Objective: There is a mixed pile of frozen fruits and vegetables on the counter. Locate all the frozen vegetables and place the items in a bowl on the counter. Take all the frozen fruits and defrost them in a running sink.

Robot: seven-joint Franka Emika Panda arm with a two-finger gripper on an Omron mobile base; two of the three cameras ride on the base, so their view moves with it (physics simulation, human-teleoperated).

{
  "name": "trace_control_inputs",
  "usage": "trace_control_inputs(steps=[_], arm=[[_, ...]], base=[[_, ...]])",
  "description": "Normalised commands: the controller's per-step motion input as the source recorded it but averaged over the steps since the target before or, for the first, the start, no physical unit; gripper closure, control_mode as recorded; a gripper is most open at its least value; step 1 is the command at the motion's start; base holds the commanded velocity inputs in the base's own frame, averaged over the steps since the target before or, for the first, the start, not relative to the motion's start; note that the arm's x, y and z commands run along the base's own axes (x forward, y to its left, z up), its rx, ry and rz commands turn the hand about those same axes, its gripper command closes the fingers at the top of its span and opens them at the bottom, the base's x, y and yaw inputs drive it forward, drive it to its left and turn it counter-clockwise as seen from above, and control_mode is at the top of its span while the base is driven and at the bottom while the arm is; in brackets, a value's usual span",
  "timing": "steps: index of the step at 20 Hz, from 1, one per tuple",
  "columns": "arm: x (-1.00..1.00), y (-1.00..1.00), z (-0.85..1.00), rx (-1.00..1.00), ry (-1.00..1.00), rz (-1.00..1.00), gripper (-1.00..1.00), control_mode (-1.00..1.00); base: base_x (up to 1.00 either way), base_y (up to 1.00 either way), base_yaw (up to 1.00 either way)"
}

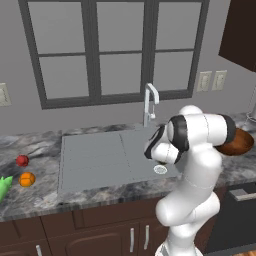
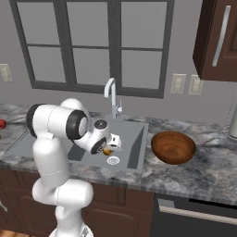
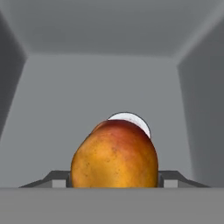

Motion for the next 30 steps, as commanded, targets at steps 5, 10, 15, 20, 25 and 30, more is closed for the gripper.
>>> trace_control_inputs(steps=[5, 10, 15, 20, 25, 30], arm=[[0.26, -0.02, -0.35, 0.0, 0.01, 0.0, 1.0, -1.0], [0.24, -0.01, -0.32, 0.0, 0.01, 0.0, 1.0, -1.0], [0.22, -0.03, -0.31, 0.0, 0.01, 0.0, 1.0, -1.0], [0.19, -0.05, -0.26, 0.0, 0.0, 0.0, 1.0, -1.0], [0.08, -0.03, -0.13, 0.0, 0.0, 0.0, 1.0, -1.0], [-0.01, -0.02, 0.17, 0.01, -0.05, 0.0, -1.0, -1.0]], base=[[0.0, 0.0, 0.0], [0.0, 0.0, 0.0], [0.0, 0.0, 0.0], [0.0, 0.0, 0.0], [0.0, 0.0, 0.0], [0.0, 0.0, 0.0]])
